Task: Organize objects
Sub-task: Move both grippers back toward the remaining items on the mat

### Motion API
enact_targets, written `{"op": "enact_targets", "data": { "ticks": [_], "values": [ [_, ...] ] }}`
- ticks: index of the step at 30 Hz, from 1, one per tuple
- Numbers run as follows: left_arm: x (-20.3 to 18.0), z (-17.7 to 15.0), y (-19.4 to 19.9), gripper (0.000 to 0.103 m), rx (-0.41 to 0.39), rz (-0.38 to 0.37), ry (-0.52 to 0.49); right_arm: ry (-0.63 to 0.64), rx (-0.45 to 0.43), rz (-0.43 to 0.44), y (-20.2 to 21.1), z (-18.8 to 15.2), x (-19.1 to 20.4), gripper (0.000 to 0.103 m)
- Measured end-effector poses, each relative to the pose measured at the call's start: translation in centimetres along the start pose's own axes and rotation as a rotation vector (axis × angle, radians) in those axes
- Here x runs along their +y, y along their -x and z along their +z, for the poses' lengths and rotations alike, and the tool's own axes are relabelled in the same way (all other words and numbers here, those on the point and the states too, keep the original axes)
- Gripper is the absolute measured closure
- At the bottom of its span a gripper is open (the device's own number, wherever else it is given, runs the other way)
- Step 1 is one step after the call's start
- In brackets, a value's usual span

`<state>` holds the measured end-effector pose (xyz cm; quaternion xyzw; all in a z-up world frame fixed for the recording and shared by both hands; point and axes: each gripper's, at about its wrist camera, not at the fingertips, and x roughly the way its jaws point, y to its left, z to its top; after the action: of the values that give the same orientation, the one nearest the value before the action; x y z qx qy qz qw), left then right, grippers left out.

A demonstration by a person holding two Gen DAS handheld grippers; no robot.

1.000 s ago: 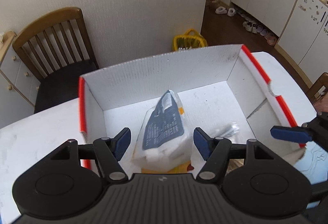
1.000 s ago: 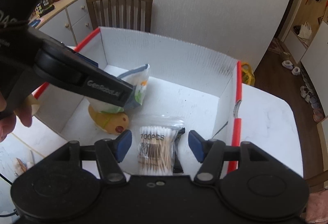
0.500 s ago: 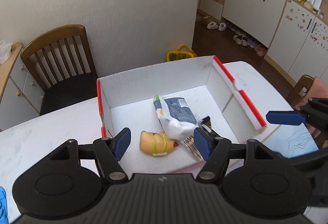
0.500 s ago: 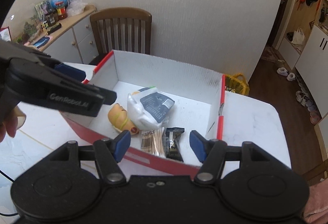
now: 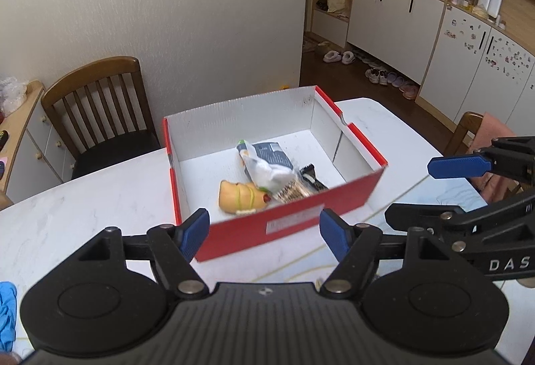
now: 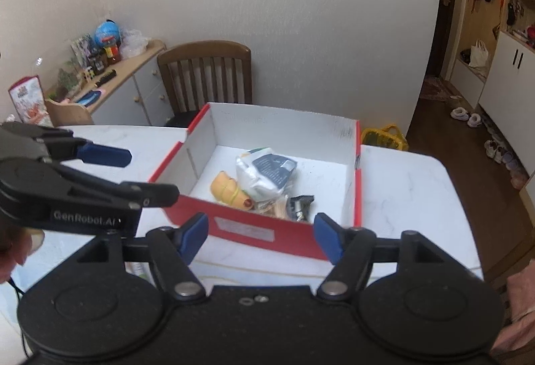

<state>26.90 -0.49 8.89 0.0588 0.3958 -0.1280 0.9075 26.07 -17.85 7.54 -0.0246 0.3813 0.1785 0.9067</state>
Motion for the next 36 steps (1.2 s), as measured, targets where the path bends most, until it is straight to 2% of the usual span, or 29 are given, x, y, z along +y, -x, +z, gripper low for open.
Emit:
{"op": "enact_targets", "data": {
  "ticks": [10,12,19,22,23,24,27,33,36],
  "values": [
    [-0.5,-4.1,3.4,0.025,-0.017,-0.024,-0.005,-0.013,-0.010,0.036,3.0,-3.0,2.0,0.023],
    [-0.3,-4.9,3.9,0.021,-0.021,-0.028,0.011,-0.009,-0.015,0.038,3.5,-3.6,2.3,0.020],
    [0.7,-8.5,4.9,0.019,0.001,-0.043,0.082,0.002,-0.015,0.058,4.6,-6.1,3.5,0.011],
    [0.9,-10.2,5.1,0.009,0.002,-0.035,0.097,0.011,-0.025,0.047,4.9,-7.7,3.9,0.005],
    [1.0,-10.8,5.2,0.003,-0.002,-0.035,0.102,0.014,-0.024,0.042,5.0,-8.3,4.0,0.004],
    [1.0,-11.4,5.2,0.001,-0.009,-0.036,0.105,0.018,-0.019,0.038,5.0,-8.9,4.0,0.004],
    [0.8,-13.1,5.2,0.001,-0.014,-0.033,0.104,0.025,-0.003,0.024,4.9,-10.6,4.1,0.004],
    [-0.1,-16.3,3.8,0.001,0.031,-0.040,0.121,-0.009,0.037,-0.012,4.3,-14.0,3.1,0.004],
    [-1.1,-17.8,2.9,0.001,0.047,-0.042,0.089,-0.029,0.057,-0.033,3.8,-15.5,2.4,0.004]
  ]
}}
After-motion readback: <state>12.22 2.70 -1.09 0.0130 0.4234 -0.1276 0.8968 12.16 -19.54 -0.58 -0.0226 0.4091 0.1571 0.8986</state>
